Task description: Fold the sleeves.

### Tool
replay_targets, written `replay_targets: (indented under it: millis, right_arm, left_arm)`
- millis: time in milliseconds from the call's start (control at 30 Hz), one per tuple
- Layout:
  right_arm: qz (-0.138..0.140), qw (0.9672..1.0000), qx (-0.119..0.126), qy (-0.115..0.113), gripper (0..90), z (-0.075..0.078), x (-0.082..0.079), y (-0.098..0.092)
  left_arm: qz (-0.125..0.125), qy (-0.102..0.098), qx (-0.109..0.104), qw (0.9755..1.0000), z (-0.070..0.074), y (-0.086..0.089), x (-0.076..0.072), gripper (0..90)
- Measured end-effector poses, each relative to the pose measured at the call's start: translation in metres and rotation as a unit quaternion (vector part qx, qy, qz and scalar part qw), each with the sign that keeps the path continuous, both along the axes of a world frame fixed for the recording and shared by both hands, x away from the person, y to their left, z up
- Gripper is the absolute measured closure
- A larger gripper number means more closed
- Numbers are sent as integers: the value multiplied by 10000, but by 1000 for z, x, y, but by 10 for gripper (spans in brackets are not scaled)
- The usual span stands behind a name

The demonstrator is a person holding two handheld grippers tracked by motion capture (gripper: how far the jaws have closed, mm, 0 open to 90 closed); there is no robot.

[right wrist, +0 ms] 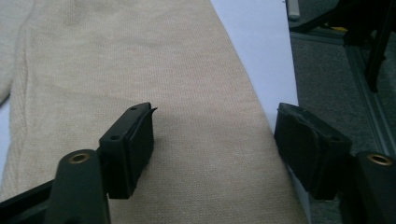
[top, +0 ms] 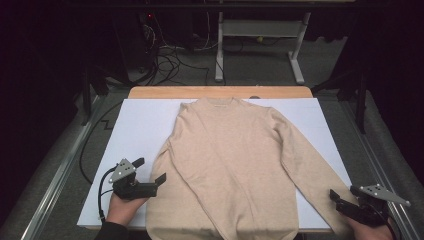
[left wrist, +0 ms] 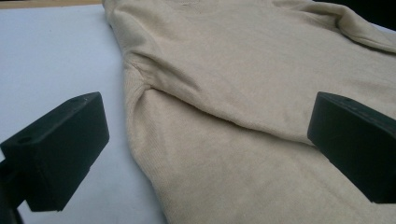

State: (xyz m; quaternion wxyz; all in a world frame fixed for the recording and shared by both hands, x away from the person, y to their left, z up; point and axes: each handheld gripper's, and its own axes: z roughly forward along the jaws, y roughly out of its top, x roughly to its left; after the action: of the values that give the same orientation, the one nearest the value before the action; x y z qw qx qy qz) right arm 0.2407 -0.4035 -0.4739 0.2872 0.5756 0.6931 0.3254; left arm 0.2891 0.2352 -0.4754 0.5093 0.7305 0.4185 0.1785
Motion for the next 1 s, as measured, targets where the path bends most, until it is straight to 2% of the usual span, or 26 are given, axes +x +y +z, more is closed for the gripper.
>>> replay_targets:
  millis: [133, 300, 600, 767, 1000]
  right_arm:
    - [-46, 10000, -59, 11, 372, 1, 0, 1]
    - [-12, 10000, -61, 37, 509, 2, 1, 4]
    - [55, 10000, 20, 50, 704, 2, 1, 6]
    - [106, 9999, 30, 51, 780, 2, 1, 7]
    - [148, 9999, 49, 55, 830, 2, 2, 7]
  left_arm:
    - [-7, 3, -1, 10000, 0, 0, 0, 0]
    - [-18, 4, 9, 10000, 0, 0, 0, 0]
    - [-44, 48, -3, 10000, -1, -1, 0, 0]
    - [-58, 53, -12, 10000, -1, -2, 0, 0]
    - [-54, 57, -43, 10000, 0, -1, 1, 0]
